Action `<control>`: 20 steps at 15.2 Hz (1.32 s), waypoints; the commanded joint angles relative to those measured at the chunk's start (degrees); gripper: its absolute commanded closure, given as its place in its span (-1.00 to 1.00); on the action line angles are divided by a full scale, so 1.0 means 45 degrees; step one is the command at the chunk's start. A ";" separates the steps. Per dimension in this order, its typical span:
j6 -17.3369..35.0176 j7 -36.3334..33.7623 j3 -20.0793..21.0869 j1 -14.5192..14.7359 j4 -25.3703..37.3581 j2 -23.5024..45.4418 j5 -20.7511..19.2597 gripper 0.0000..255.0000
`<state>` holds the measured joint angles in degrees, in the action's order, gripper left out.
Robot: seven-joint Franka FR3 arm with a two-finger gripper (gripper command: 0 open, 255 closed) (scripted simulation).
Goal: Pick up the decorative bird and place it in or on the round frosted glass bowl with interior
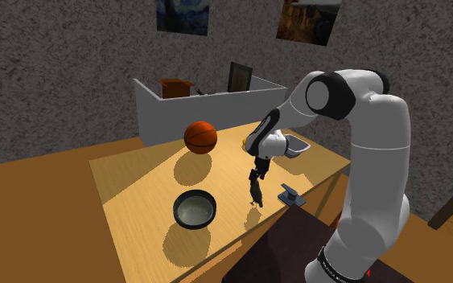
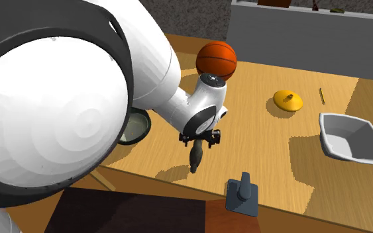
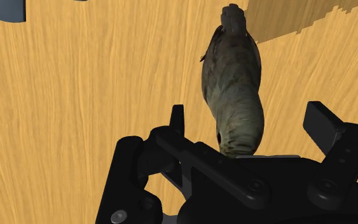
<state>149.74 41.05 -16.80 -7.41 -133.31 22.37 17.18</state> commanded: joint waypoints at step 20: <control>0.0508 0.0312 0.0301 -0.0222 0.0084 0.0612 0.0403 1.00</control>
<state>152.05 42.45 -15.43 -8.39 -132.87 25.07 19.00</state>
